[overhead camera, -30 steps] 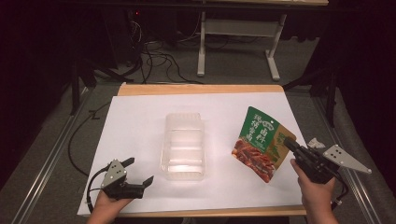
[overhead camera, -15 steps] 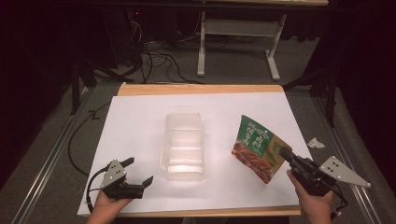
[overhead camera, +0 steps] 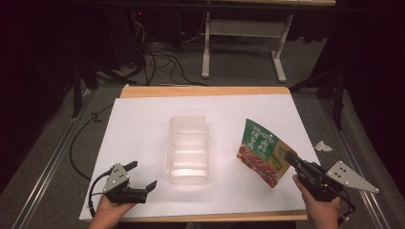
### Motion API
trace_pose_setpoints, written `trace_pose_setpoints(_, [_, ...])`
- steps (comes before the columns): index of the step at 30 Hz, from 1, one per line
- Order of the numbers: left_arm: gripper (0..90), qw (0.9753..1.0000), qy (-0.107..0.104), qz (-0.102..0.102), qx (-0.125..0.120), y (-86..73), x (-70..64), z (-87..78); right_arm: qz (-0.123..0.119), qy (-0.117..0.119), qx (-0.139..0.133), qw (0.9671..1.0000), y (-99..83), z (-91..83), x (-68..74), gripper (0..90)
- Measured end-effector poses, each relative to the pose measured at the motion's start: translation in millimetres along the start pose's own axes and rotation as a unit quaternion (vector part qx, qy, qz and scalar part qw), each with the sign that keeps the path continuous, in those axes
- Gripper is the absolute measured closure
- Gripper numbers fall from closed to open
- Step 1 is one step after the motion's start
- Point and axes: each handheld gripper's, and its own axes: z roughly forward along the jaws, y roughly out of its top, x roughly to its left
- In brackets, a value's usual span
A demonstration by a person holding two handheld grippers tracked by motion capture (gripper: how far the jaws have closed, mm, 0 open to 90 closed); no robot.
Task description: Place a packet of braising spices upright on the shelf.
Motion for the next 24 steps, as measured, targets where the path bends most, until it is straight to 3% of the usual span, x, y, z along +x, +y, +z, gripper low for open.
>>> trace_pose_setpoints(6, [2.9,1.0000,-0.002,0.001,-0.002,0.3,-0.2,-0.6,0.012,0.015,0.005,0.9998,-1.2,1.4,-3.0,78.0])
trace_pose_setpoints(9, [2.9,1.0000,-0.003,0.001,-0.002,0.3,-0.1,-0.8,0.023,0.034,0.012,0.9991,-1.7,5.0,-4.0,65.6])
trace_pose_setpoints(11, [2.9,1.0000,-0.003,0.001,-0.003,0.4,0.0,-0.9,0.034,0.047,0.019,0.9981,-2.3,8.7,-4.2,51.9])
trace_pose_setpoints(15, [2.9,1.0000,-0.003,0.002,-0.003,0.5,0.2,-1.2,0.033,0.048,0.024,0.9980,-2.3,10.6,-4.2,47.8])
trace_pose_setpoints(24, [2.9,1.0000,-0.004,0.004,-0.002,0.8,-0.3,-0.9,0.027,0.043,0.043,0.9978,-8.0,18.0,-5.7,48.7])
